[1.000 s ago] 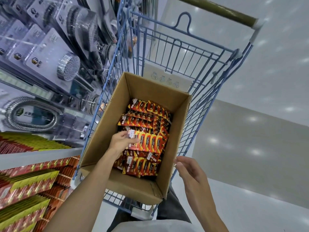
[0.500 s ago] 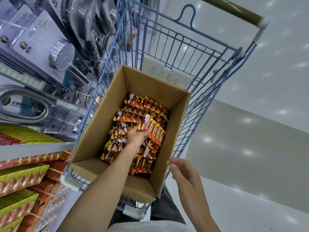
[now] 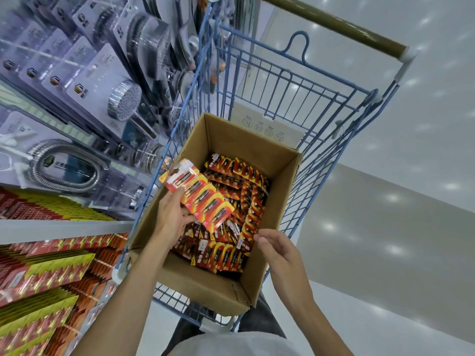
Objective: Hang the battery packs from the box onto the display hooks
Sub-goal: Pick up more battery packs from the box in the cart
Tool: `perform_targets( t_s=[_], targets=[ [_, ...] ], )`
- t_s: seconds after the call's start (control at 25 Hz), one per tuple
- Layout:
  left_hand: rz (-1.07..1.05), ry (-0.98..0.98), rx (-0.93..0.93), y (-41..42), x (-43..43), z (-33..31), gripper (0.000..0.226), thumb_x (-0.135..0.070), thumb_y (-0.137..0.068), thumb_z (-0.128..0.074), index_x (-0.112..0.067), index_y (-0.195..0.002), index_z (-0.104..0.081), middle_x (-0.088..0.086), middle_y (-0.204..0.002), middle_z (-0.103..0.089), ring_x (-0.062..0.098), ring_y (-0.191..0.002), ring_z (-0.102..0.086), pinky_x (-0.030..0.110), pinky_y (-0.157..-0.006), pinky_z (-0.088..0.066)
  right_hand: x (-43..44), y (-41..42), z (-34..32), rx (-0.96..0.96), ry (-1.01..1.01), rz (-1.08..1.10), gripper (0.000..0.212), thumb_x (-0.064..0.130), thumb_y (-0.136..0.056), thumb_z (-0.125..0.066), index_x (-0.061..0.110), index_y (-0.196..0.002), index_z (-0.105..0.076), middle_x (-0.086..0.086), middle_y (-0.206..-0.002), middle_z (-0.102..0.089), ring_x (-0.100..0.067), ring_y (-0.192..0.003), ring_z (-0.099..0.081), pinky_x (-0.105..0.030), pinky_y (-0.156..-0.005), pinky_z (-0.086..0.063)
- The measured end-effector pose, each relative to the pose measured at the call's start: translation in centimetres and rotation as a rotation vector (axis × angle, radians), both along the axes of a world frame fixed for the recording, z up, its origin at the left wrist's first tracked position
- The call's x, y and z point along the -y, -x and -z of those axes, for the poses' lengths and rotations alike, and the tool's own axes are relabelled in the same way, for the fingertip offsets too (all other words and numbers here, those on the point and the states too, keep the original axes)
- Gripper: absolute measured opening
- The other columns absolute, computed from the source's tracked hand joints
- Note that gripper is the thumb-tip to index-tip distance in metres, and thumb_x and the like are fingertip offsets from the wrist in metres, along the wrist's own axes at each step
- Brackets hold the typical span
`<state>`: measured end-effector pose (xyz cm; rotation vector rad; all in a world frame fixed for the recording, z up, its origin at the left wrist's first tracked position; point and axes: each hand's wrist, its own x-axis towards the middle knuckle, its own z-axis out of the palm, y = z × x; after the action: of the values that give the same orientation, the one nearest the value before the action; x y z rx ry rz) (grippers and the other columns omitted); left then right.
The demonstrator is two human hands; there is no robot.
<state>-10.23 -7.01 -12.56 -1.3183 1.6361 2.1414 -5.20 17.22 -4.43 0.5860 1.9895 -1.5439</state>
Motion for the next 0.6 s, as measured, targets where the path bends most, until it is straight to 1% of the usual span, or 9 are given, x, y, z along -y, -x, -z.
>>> perform_targets(
  t_s=[0.12,0.2,0.28,0.32,0.4,0.44,0.48,0.56,0.6],
  targets=[
    [-0.013,0.014,-0.009,-2.5,1.6,-3.1,0.033,-0.037,-0.108,-0.05,-0.016,-0.132,-0.059,0.007,-0.107,-0.075,0.027,-0.102,-0.073,0.049,-0.089,-0.059,1.0,1.4,1.6,0.011,-0.046,-0.044,0.014,0.032,-0.103,-0.059,0.034,-0.115,-0.067,0.021,-0.112,-0.067,0.004,-0.107,-0.061,-0.01,-0.084,-0.045],
    [-0.01,0.009,-0.024,-4.0,1.8,-4.9,0.034,-0.039,-0.104,-0.053,-0.017,-0.129,-0.061,0.007,-0.108,-0.077,0.027,-0.101,-0.074,0.046,-0.087,-0.06,1.7,2.6,3.0,0.023,-0.085,-0.094,0.016,0.032,-0.104,-0.057,0.032,-0.118,-0.065,0.021,-0.112,-0.065,0.003,-0.106,-0.06,-0.012,-0.084,-0.044],
    [-0.01,-0.004,-0.032,-5.2,1.6,-5.8,0.027,-0.028,-0.1,-0.062,-0.019,-0.125,-0.063,0.009,-0.11,-0.078,0.031,-0.1,-0.075,0.049,-0.088,-0.061,2.6,3.8,4.8,0.036,-0.121,-0.147,0.018,0.031,-0.105,-0.056,0.029,-0.121,-0.063,0.018,-0.112,-0.064,0.001,-0.105,-0.059,-0.015,-0.086,-0.045],
    [-0.006,-0.005,-0.033,-5.7,1.3,-6.0,0.028,-0.023,-0.097,-0.066,-0.02,-0.125,-0.064,0.01,-0.111,-0.078,0.033,-0.101,-0.075,0.052,-0.09,-0.06,3.0,4.5,5.6,0.036,-0.137,-0.166,0.019,0.03,-0.105,-0.055,0.027,-0.122,-0.063,0.015,-0.113,-0.064,-0.001,-0.106,-0.059,-0.018,-0.089,-0.045],
    [0.01,0.025,-0.036,-6.7,0.8,-5.9,0.031,-0.023,-0.092,-0.071,-0.023,-0.123,-0.066,0.01,-0.11,-0.079,0.034,-0.099,-0.077,0.057,-0.093,-0.058,3.7,6.1,7.5,0.046,-0.169,-0.195,0.021,0.029,-0.105,-0.055,0.023,-0.124,-0.063,0.009,-0.116,-0.065,-0.007,-0.108,-0.06,-0.021,-0.089,-0.045],
    [0.005,0.034,-0.039,-7.1,0.6,-5.9,0.031,-0.024,-0.092,-0.072,-0.023,-0.123,-0.066,0.01,-0.109,-0.079,0.034,-0.098,-0.077,0.059,-0.092,-0.058,4.3,7.0,8.1,0.056,-0.177,-0.201,0.023,0.029,-0.105,-0.054,0.021,-0.124,-0.062,0.007,-0.116,-0.065,-0.009,-0.106,-0.06,-0.021,-0.085,-0.045],
    [-0.013,0.034,-0.047,-7.4,0.6,-5.9,0.032,-0.025,-0.092,-0.071,-0.023,-0.123,-0.066,0.01,-0.11,-0.079,0.035,-0.097,-0.077,0.059,-0.091,-0.058,5.0,8.0,8.7,0.059,-0.188,-0.222,0.023,0.028,-0.105,-0.054,0.019,-0.125,-0.062,0.006,-0.114,-0.065,-0.008,-0.1,-0.06,-0.02,-0.078,-0.044],
    [-0.052,0.039,-0.054,-8.2,0.8,-6.0,0.036,-0.026,-0.09,-0.071,-0.023,-0.125,-0.066,0.01,-0.111,-0.079,0.036,-0.097,-0.077,0.056,-0.088,-0.06,6.4,10.3,10.2,0.069,-0.209,-0.251,0.019,0.026,-0.105,-0.054,0.017,-0.121,-0.06,0.006,-0.098,-0.063,-0.005,-0.079,-0.056,-0.018,-0.064,-0.043],
    [-0.062,0.049,-0.049,-8.6,1.0,-6.1,0.038,-0.027,-0.089,-0.071,-0.024,-0.126,-0.066,0.01,-0.11,-0.079,0.036,-0.096,-0.077,0.054,-0.086,-0.061,7.3,11.8,11.1,0.082,-0.217,-0.241,0.016,0.026,-0.105,-0.054,0.017,-0.117,-0.059,0.006,-0.092,-0.061,-0.005,-0.072,-0.053,-0.02,-0.059,-0.041]
  ],
)
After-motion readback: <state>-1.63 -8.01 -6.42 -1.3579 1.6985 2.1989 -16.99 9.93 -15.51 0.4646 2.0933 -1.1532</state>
